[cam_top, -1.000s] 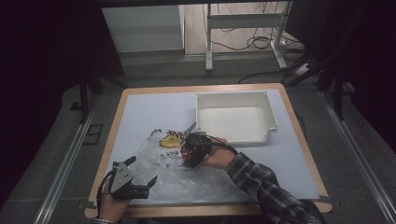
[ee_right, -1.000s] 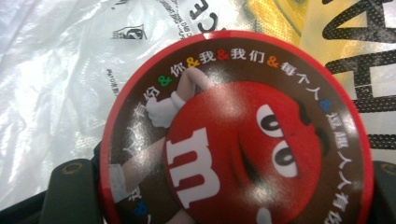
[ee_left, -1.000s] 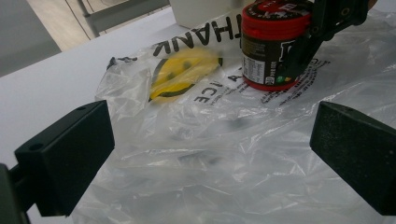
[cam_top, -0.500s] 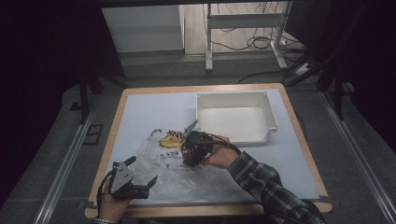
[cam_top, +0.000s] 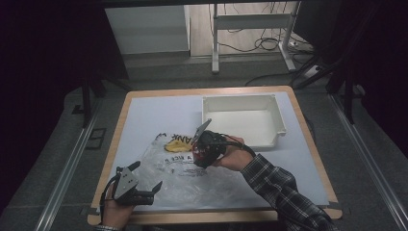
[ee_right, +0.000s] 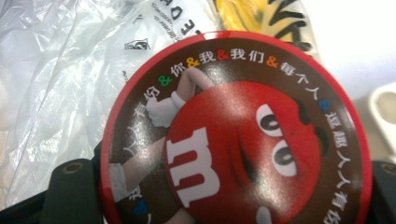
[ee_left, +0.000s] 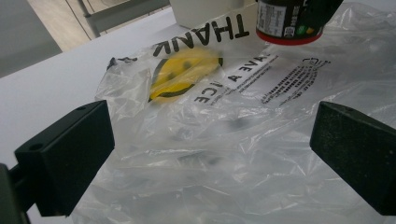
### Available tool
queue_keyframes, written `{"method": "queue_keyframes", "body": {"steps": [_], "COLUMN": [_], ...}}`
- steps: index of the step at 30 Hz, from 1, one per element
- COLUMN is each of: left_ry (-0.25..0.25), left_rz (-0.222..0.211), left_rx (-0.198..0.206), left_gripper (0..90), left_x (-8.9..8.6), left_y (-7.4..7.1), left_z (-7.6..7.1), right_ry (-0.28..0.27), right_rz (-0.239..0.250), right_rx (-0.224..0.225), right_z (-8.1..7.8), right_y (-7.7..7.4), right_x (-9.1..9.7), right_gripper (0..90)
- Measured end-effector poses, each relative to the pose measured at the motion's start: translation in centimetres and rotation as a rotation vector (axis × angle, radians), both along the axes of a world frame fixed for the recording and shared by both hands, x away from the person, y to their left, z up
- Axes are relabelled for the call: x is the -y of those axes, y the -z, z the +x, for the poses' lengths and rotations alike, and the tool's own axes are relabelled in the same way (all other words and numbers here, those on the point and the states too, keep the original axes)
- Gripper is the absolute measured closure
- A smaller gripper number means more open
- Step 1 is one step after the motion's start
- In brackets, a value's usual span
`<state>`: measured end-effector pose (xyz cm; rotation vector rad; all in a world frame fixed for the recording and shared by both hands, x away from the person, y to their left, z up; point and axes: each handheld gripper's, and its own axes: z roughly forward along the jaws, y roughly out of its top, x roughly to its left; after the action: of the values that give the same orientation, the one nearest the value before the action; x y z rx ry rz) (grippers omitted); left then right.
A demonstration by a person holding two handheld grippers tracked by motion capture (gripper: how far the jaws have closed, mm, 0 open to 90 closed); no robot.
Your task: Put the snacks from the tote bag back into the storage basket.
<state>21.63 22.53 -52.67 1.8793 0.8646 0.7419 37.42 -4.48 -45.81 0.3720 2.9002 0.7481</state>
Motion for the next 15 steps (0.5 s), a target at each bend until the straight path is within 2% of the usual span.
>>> {"method": "queue_keyframes", "body": {"steps": [11, 15], "left_ry": [-0.002, -0.002], "left_rz": [-0.004, -0.002], "left_rx": [0.001, 0.001], "left_gripper": [0.0, 0.0], "left_x": [0.0, 0.0], "left_y": [0.0, 0.0], "left_z": [0.0, 0.0], "right_ry": [0.035, 0.052], "right_rz": [0.003, 0.018], "right_rx": [0.004, 0.008], "right_z": [0.7, 0.9], "right_y": [-1.0, -1.3], "right_x": [2.0, 2.6], "right_gripper": [25.4, 25.4]}}
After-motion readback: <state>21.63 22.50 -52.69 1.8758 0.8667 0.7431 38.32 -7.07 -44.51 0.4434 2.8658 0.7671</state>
